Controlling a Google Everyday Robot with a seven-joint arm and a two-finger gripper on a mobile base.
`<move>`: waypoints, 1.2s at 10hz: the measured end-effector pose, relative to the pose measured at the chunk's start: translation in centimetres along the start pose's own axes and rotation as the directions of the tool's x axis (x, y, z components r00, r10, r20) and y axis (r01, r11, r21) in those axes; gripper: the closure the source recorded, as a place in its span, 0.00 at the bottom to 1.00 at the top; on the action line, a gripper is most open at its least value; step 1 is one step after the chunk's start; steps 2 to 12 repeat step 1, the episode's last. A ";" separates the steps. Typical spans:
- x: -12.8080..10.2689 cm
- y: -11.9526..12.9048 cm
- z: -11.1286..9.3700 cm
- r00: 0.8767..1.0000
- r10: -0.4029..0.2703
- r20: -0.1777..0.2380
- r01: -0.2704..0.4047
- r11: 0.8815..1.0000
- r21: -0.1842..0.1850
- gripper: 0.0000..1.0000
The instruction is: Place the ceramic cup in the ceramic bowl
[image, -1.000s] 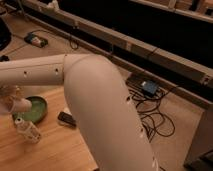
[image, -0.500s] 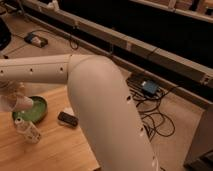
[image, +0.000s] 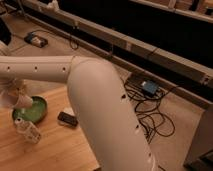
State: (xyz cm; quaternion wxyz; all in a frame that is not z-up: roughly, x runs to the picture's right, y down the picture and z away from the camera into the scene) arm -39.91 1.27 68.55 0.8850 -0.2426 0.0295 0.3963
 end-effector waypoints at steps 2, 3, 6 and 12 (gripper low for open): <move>-0.1 0.3 0.4 1.000 -0.006 0.003 0.007 1.000 -0.009 1.00; -0.1 0.3 0.4 1.000 -0.006 0.003 0.007 1.000 -0.009 1.00; -0.1 0.3 0.4 1.000 -0.006 0.003 0.007 1.000 -0.009 1.00; -0.1 0.3 0.4 1.000 -0.006 0.003 0.007 1.000 -0.009 1.00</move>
